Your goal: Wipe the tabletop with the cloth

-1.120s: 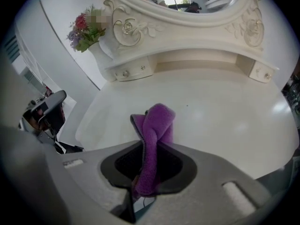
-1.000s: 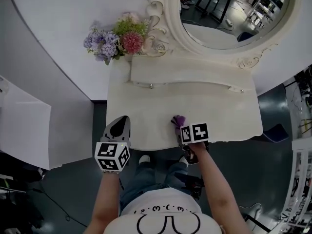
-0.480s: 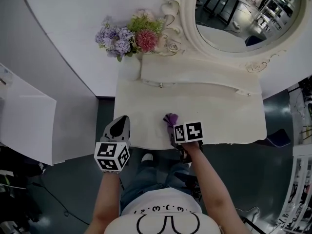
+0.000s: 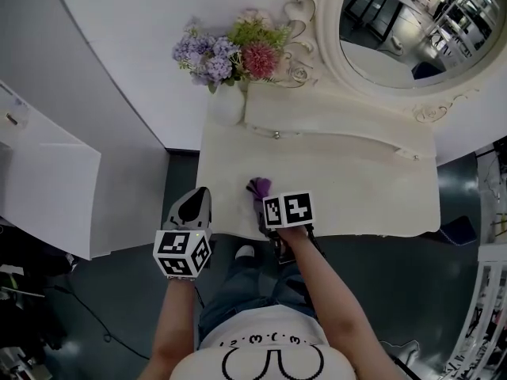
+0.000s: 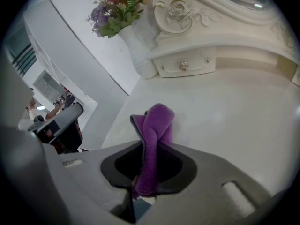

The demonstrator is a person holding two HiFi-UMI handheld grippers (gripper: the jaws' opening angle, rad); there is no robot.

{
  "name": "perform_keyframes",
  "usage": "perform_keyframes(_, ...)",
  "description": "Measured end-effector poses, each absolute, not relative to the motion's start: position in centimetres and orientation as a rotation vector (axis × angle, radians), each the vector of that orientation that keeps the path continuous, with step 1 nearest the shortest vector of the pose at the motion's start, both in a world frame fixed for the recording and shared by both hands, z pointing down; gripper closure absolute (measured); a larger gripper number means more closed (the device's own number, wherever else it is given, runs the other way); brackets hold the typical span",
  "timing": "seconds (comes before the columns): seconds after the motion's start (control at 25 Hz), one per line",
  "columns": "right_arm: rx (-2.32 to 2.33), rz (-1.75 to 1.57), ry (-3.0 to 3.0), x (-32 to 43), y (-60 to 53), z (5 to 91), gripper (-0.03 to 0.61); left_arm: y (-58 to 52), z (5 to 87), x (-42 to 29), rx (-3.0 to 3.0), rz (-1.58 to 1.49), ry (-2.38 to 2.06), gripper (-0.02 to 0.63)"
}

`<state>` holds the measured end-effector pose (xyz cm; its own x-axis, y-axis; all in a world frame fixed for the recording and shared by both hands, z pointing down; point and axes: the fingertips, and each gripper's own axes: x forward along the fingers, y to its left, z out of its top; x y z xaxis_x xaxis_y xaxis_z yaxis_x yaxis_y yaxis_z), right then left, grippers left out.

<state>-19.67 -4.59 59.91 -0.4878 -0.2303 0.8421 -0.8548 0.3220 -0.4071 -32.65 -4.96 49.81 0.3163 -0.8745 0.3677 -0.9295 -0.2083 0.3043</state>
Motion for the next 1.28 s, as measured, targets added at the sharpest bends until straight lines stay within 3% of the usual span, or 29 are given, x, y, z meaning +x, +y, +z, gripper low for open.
perform_keyframes(1.28, 0.527, 1.393, -2.175, -38.6, -1.3, 58.1, 0.511, -3.0, 49.7, -41.0, 2.012, 0.2, -1.714, 0.617)
